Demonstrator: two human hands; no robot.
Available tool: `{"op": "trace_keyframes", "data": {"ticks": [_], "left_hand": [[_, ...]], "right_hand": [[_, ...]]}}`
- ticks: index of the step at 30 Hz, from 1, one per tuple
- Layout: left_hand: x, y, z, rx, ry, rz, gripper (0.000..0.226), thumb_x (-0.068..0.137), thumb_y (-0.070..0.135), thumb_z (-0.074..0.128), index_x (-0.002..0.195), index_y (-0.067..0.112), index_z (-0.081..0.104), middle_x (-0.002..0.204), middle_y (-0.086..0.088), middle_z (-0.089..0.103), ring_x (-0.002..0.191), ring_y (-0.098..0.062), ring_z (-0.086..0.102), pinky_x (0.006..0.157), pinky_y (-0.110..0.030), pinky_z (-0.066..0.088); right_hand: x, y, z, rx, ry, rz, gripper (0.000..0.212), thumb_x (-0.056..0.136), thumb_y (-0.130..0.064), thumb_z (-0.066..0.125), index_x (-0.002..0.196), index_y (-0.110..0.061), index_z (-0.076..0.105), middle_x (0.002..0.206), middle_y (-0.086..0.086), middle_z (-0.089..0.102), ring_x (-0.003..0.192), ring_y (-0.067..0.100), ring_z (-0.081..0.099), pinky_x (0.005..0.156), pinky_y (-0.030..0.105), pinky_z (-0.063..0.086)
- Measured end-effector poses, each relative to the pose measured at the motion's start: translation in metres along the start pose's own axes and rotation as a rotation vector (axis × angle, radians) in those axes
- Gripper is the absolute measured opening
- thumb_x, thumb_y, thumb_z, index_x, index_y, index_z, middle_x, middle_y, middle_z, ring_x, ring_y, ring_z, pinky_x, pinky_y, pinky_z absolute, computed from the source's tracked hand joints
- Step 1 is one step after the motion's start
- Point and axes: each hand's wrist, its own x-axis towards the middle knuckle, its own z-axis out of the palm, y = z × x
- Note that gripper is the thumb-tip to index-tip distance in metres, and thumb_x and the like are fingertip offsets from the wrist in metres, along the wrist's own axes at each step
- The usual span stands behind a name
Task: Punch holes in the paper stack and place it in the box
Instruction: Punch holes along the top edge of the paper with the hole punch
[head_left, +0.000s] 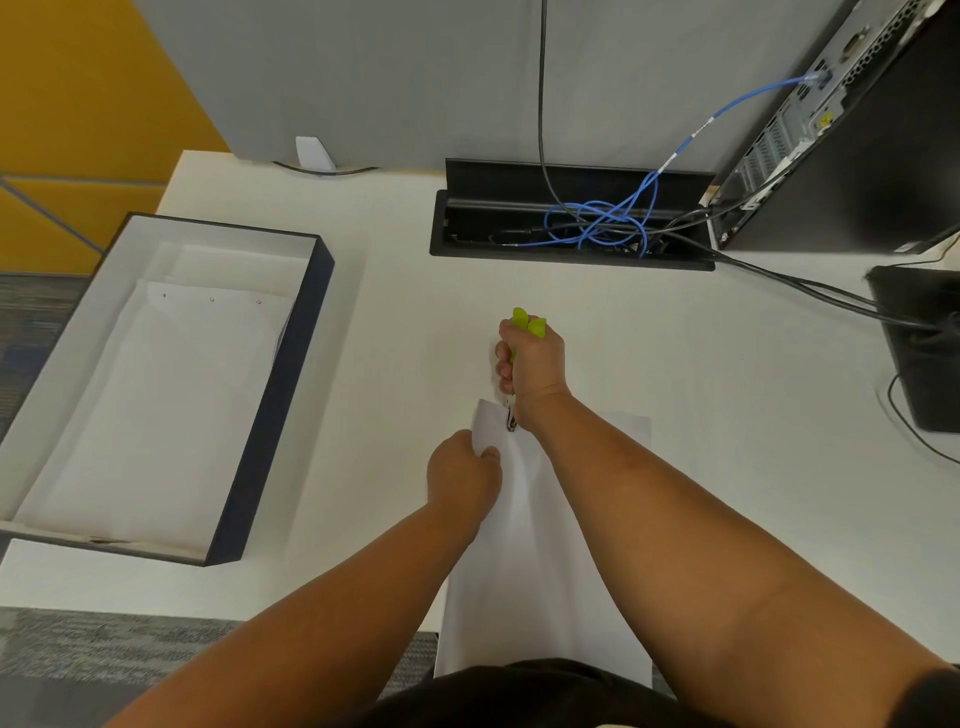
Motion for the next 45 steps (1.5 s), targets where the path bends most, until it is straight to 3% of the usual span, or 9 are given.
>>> {"op": "trace_keyframes", "data": {"ticks": [22, 24, 27, 29, 33, 37, 39, 42, 45], "left_hand": [[0.001, 0.002, -0.001, -0.014, -0.010, -0.037, 0.021, 0.096, 0.022, 0.048, 0.108, 0.010, 0.060, 0.096, -0.002, 0.062, 0.085, -0.021, 0.058, 0.074, -0.029, 0.046], [0.001, 0.002, -0.001, -0.020, -0.010, -0.035, 0.021, 0.096, 0.022, 0.048, 0.108, 0.009, 0.060, 0.097, -0.003, 0.062, 0.085, -0.021, 0.059, 0.074, -0.029, 0.047], [0.001, 0.003, 0.000, -0.026, -0.009, -0.040, 0.020, 0.095, 0.022, 0.048, 0.107, 0.011, 0.059, 0.096, -0.002, 0.062, 0.086, -0.023, 0.059, 0.075, -0.032, 0.049], [0.000, 0.004, 0.001, -0.027, -0.003, -0.033, 0.019, 0.095, 0.021, 0.048, 0.106, 0.010, 0.059, 0.096, -0.004, 0.063, 0.085, -0.023, 0.059, 0.075, -0.032, 0.049], [-0.004, 0.005, 0.004, -0.016, 0.036, -0.008, 0.019, 0.096, 0.020, 0.047, 0.106, 0.009, 0.059, 0.094, -0.002, 0.060, 0.082, -0.021, 0.056, 0.072, -0.029, 0.043], [-0.004, 0.005, 0.005, 0.020, 0.085, 0.037, 0.018, 0.096, 0.020, 0.048, 0.104, 0.008, 0.059, 0.093, -0.002, 0.060, 0.080, -0.020, 0.054, 0.070, -0.028, 0.041], [-0.005, 0.005, 0.006, 0.035, 0.098, 0.071, 0.012, 0.097, 0.019, 0.047, 0.098, 0.011, 0.056, 0.086, 0.002, 0.055, 0.077, -0.019, 0.051, 0.061, -0.025, 0.038], [-0.004, 0.007, 0.007, 0.071, 0.114, 0.094, 0.010, 0.097, 0.019, 0.047, 0.089, 0.014, 0.050, 0.074, 0.007, 0.047, 0.071, -0.016, 0.048, 0.053, -0.016, 0.032], [-0.003, 0.007, 0.008, 0.102, 0.116, 0.103, 0.012, 0.097, 0.020, 0.047, 0.088, 0.013, 0.049, 0.071, 0.009, 0.045, 0.068, -0.014, 0.047, 0.053, -0.017, 0.032]], "right_hand": [[0.009, -0.001, 0.002, -0.083, 0.008, 0.045, 0.012, 0.085, -0.012, 0.057, 0.076, -0.017, 0.050, 0.061, 0.003, 0.050, 0.043, 0.013, 0.037, 0.041, 0.021, 0.028], [0.007, -0.002, -0.001, -0.070, -0.029, 0.049, 0.005, 0.086, -0.014, 0.059, 0.089, -0.014, 0.055, 0.069, 0.006, 0.056, 0.048, 0.013, 0.043, 0.043, 0.023, 0.034], [0.006, -0.004, -0.008, -0.028, -0.070, 0.030, 0.032, 0.087, -0.014, 0.062, 0.113, -0.019, 0.044, 0.081, 0.012, 0.062, 0.057, 0.018, 0.052, 0.047, 0.028, 0.042], [0.005, -0.005, -0.012, -0.015, -0.077, 0.012, 0.033, 0.087, -0.014, 0.063, 0.110, -0.022, 0.040, 0.086, 0.014, 0.063, 0.059, 0.019, 0.054, 0.048, 0.029, 0.043], [0.002, -0.009, -0.019, 0.044, -0.118, 0.033, 0.008, 0.094, -0.020, 0.059, 0.097, -0.013, 0.056, 0.090, 0.014, 0.063, 0.066, 0.019, 0.058, 0.057, 0.030, 0.045], [0.003, -0.014, -0.026, 0.066, -0.169, 0.044, 0.030, 0.096, -0.021, 0.058, 0.113, 0.003, 0.061, 0.100, 0.016, 0.067, 0.086, 0.026, 0.067, 0.077, 0.042, 0.056], [0.004, -0.018, -0.031, 0.048, -0.153, 0.040, 0.029, 0.096, -0.021, 0.058, 0.111, 0.004, 0.061, 0.106, 0.019, 0.067, 0.096, 0.031, 0.069, 0.086, 0.049, 0.055], [0.003, -0.020, -0.036, 0.072, -0.133, 0.033, 0.022, 0.096, -0.020, 0.058, 0.104, 0.001, 0.062, 0.104, 0.018, 0.066, 0.102, 0.033, 0.069, 0.088, 0.053, 0.053], [0.001, -0.021, -0.039, 0.090, -0.148, 0.048, 0.016, 0.095, -0.013, 0.056, 0.105, -0.002, 0.062, 0.106, 0.015, 0.065, 0.106, 0.031, 0.067, 0.087, 0.052, 0.052]]}}
